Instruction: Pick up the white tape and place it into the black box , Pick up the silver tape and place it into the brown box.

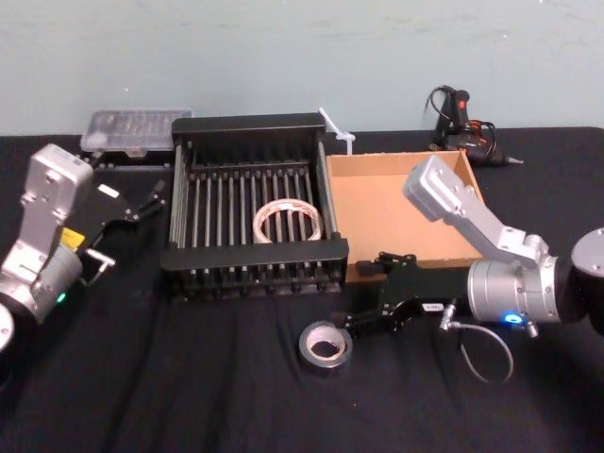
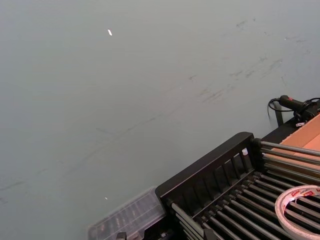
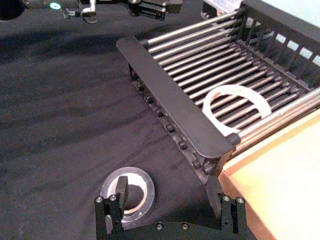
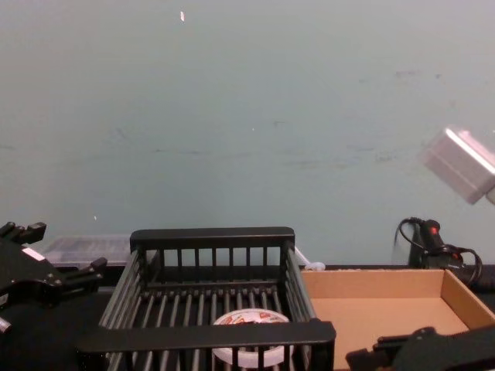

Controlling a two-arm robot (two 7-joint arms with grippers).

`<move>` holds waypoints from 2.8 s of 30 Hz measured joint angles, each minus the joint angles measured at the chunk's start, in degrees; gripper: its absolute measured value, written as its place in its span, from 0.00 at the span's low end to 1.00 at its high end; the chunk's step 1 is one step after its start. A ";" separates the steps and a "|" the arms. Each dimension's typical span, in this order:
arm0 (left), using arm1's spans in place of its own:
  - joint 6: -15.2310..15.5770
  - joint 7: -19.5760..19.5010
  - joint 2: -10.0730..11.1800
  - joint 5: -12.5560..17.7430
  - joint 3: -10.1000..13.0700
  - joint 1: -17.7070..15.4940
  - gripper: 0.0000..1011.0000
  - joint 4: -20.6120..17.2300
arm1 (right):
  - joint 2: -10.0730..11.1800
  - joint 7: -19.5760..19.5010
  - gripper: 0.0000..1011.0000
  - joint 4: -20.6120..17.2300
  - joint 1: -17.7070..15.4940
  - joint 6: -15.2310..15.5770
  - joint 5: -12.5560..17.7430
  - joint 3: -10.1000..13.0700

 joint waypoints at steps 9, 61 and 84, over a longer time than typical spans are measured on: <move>0.00 0.00 0.00 0.00 0.00 0.00 0.99 0.00 | -0.43 0.34 0.99 1.23 0.94 0.32 -0.82 -1.62; 0.00 0.00 0.00 0.00 0.00 0.00 0.99 0.00 | -3.93 1.78 0.99 6.36 3.82 1.72 -4.50 -5.48; 0.00 0.00 0.00 0.00 0.00 0.00 0.99 0.00 | -3.92 1.91 0.97 6.40 3.78 1.59 -4.51 -5.41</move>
